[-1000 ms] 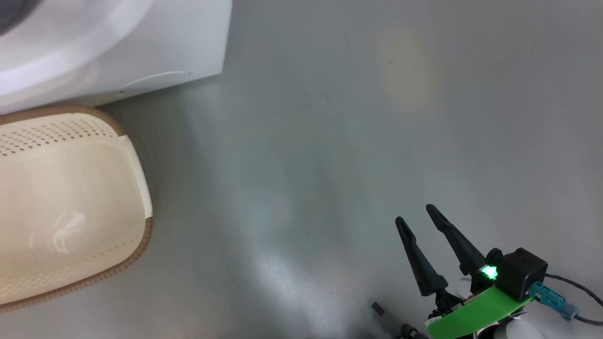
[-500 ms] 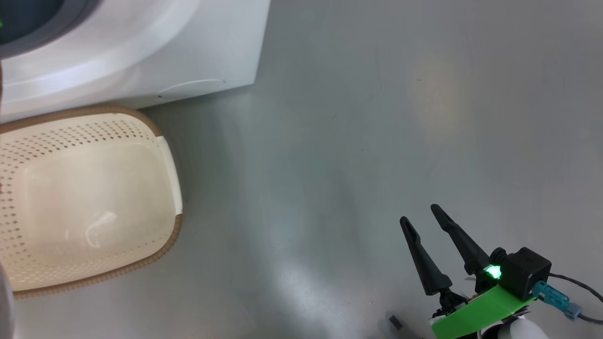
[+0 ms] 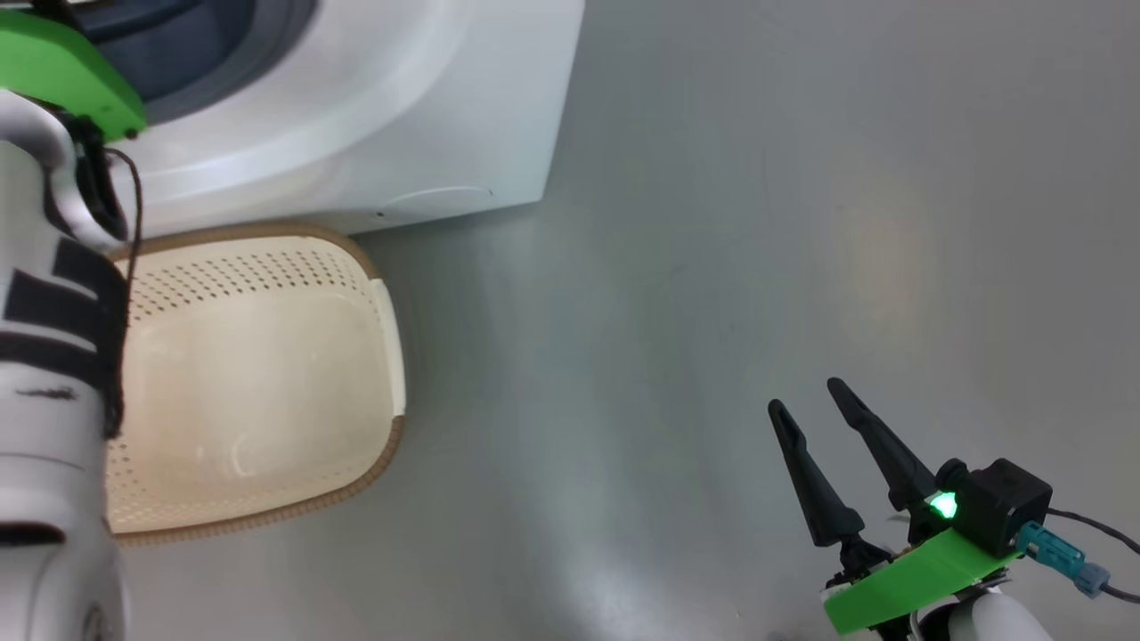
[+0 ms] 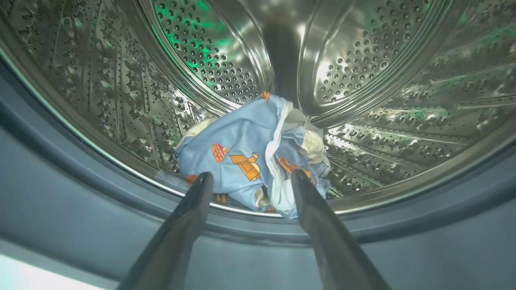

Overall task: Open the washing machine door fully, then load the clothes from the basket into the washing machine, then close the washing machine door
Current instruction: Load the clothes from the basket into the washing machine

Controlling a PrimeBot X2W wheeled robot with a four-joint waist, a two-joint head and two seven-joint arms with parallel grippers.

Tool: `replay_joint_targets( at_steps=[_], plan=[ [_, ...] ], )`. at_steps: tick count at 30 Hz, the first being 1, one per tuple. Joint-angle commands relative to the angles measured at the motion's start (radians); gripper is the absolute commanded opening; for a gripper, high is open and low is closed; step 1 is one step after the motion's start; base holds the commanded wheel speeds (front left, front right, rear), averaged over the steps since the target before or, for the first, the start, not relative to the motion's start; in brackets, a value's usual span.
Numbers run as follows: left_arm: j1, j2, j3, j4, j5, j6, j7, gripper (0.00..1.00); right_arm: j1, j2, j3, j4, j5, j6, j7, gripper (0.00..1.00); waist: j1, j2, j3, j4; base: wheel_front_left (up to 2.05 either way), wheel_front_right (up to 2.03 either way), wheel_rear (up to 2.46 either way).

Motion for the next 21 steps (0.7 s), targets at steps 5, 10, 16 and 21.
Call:
replay_joint_targets(
  at_steps=[5, 10, 16, 21],
  plan=[
    [0.121, 0.003, 0.003, -0.08, 0.009, -0.01, -0.006, 1.0, -0.005, -0.005, 0.009, -0.008, -0.018, 0.002, -0.005, 1.0, 0.0, -0.0001, -0.085, 0.051, 0.0, 0.0, 0.0],
    [0.205, -0.023, 0.006, -0.124, 0.008, -0.03, -0.006, 1.0, -0.011, -0.004, 0.001, -0.003, -0.026, 0.002, -0.005, 1.0, 0.0, -0.0001, -0.129, 0.07, 0.0, 0.0, 0.0],
    [0.359, -0.053, 0.0, -0.217, 0.024, -0.051, -0.006, 1.0, -0.012, 0.004, -0.02, 0.001, -0.037, 0.002, -0.005, 1.0, 0.0, -0.0001, -0.19, 0.091, 0.0, 0.0, 0.0],
    [0.516, -0.076, 0.018, -0.307, 0.017, -0.065, -0.006, 1.0, 0.007, 0.01, -0.03, 0.011, -0.042, 0.002, -0.005, 1.0, 0.0, -0.0001, -0.245, 0.096, 0.0, 0.0, 0.0]
  ],
)
